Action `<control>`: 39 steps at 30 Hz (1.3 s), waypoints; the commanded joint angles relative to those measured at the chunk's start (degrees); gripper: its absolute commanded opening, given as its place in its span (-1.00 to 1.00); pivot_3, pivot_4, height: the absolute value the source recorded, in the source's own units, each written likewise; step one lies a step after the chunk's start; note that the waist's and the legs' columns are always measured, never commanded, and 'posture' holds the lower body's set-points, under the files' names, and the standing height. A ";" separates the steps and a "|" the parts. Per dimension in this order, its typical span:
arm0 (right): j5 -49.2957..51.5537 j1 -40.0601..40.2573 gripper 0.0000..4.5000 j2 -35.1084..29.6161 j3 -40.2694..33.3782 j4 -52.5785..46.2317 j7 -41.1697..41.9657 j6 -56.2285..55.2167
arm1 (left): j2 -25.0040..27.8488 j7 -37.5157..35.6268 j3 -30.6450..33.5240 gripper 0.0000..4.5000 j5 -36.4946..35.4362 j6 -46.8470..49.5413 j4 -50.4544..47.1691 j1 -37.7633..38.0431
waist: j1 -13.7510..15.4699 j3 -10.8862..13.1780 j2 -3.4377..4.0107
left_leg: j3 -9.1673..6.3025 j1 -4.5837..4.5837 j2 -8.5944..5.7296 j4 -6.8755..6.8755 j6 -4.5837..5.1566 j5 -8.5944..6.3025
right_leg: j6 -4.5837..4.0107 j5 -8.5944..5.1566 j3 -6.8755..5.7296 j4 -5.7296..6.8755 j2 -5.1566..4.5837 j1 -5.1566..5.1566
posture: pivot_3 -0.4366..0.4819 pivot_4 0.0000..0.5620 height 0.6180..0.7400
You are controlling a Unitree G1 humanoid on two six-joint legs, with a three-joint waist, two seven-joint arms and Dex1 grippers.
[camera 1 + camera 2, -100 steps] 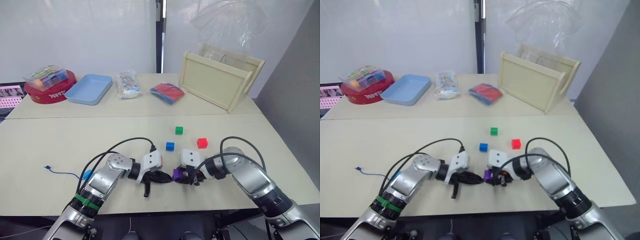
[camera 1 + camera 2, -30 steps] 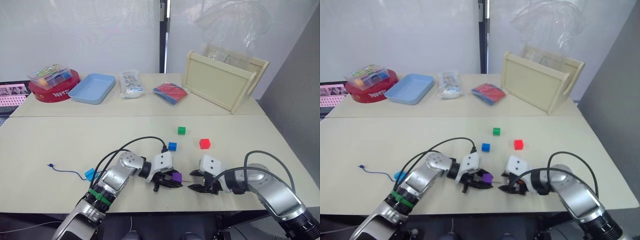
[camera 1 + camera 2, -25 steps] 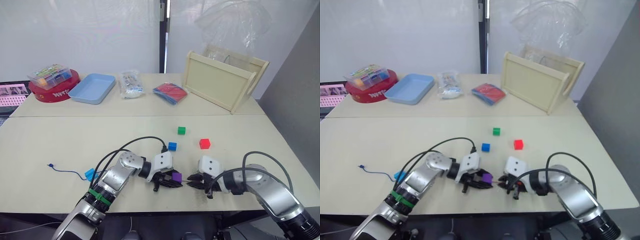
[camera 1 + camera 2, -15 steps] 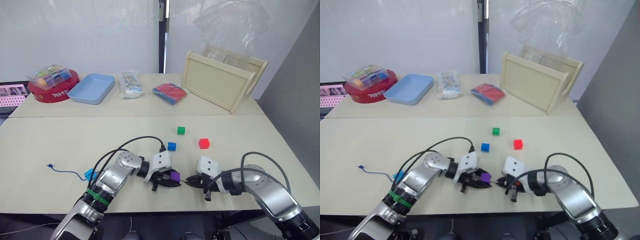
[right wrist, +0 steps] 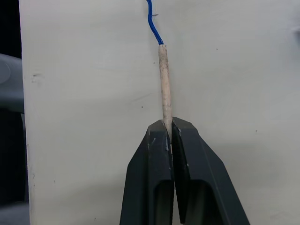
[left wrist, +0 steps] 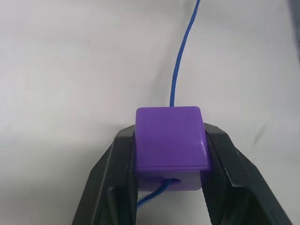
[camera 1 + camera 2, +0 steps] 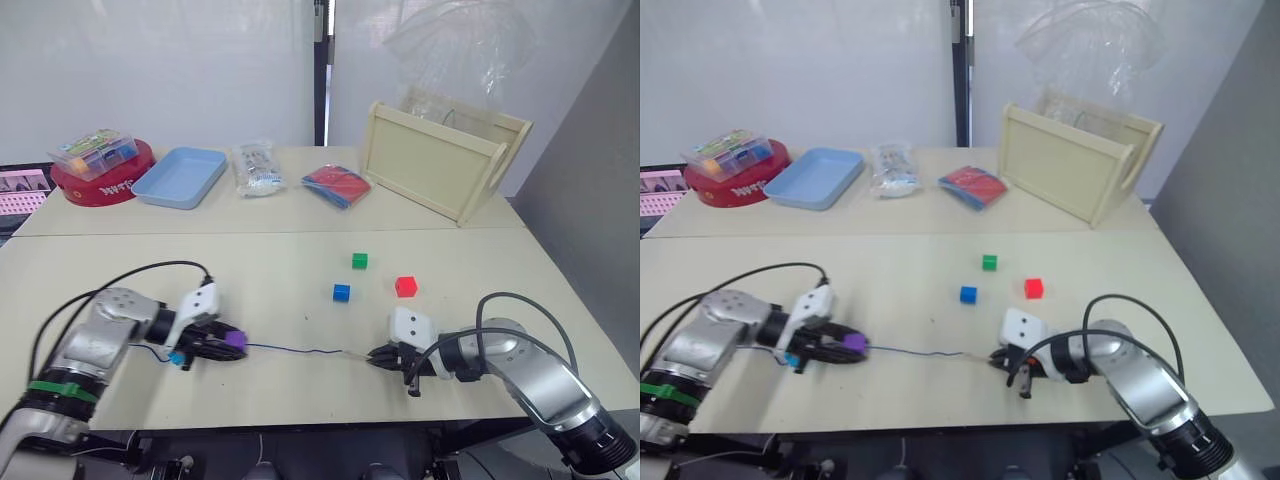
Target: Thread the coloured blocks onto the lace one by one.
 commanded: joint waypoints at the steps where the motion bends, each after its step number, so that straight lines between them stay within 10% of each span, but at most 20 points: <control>1: 0.24 -0.86 -1.00 0.03 0.05 -0.75 0.46 -0.10 | 2.85 -1.70 0.88 -0.46 3.02 -6.62 7.04 0.77 | -0.07 0.00 0.01 | 0.01 0.00 0.00 -0.04 0.00 0.00 | 0.00 0.00 0.01 0.00 0.00 -0.02 | -0.05 -0.47 1.00; 11: 0.06 -2.72 -1.00 1.83 2.09 -0.05 0.40 -0.05 | 2.91 1.50 5.55 -0.46 0.95 -9.99 6.28 4.29 | -0.45 0.00 0.02 | 0.04 0.07 0.10 -0.06 0.01 -0.01 | 0.00 0.00 0.02 0.13 0.07 -0.05 | -0.05 -0.47 1.00; 18: -0.13 -2.85 -1.00 2.21 3.37 0.92 0.86 0.11 | 2.69 2.79 7.46 0.70 -4.28 4.21 -5.23 2.76 | 0.11 0.01 -0.01 | 0.03 -0.05 0.08 -0.03 0.01 -0.01 | 0.00 0.00 0.00 0.10 0.04 -0.06 | -0.05 -0.47 1.00; 28: -1.67 -4.01 -1.00 3.06 4.78 0.88 -0.54 1.46 | -6.36 9.21 3.03 0.70 -9.78 17.36 -24.82 3.74 | -0.01 0.01 -0.01 | 0.03 -0.06 0.07 -0.02 0.01 -0.01 | 0.00 0.00 0.01 0.09 0.04 -0.07 | -0.05 -0.47 1.00; 39: -3.05 -4.55 -1.00 4.21 6.32 -0.33 -2.02 3.24 | -23.32 16.09 -9.11 0.70 -0.65 7.17 -17.44 -0.19 | -0.05 -0.02 -0.06 | 0.01 -0.03 0.02 0.04 0.01 0.00 | -0.01 0.01 0.03 0.12 0.03 -0.06 | -0.05 -0.47 1.00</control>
